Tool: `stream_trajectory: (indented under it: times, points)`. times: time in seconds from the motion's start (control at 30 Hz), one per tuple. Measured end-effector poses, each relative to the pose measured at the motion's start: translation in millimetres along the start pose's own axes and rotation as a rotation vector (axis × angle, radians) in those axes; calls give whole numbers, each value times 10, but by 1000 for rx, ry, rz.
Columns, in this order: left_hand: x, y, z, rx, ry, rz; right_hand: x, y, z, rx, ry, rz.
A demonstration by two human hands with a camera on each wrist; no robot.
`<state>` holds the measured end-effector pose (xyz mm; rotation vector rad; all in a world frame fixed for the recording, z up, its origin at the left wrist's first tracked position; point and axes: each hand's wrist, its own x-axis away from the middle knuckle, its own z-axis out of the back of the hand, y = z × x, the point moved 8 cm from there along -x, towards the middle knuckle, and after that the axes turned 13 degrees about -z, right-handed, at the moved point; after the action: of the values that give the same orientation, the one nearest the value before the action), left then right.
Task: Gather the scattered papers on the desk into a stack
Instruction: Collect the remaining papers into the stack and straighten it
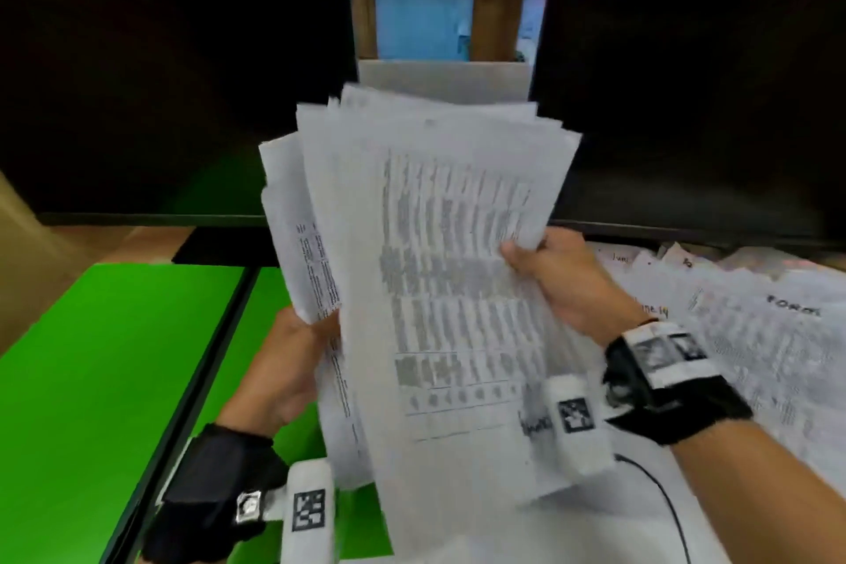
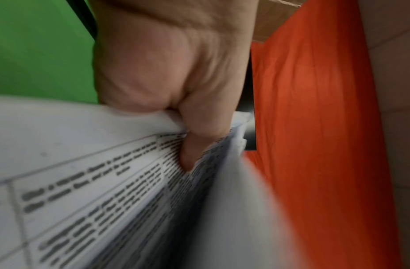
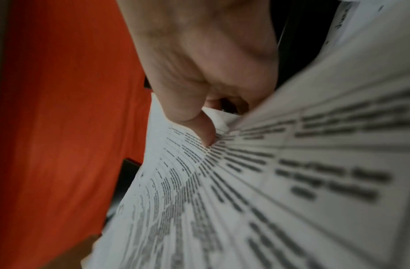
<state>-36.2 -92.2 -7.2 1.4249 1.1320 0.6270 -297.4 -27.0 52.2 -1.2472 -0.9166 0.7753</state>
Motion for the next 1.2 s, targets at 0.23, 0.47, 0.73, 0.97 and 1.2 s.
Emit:
stream_trajectory:
  times: [0.23,0.47,0.73,0.97,1.2]
  points:
    - [64,-37,86,-52,-63,122,-212,450,-297,155,9,-92]
    - [86,539,-8,-71,58,-148,257,-217,-469,56,324,328]
    - [88,718,338,-325,232,-359,554,-407,-688,19,191,496]
    - [156,395,548,-466,264,-268,318,452,-757,634,-6,287]
    - [126,486,520,-500,308,-360,140,866,1166,1147,481,-371]
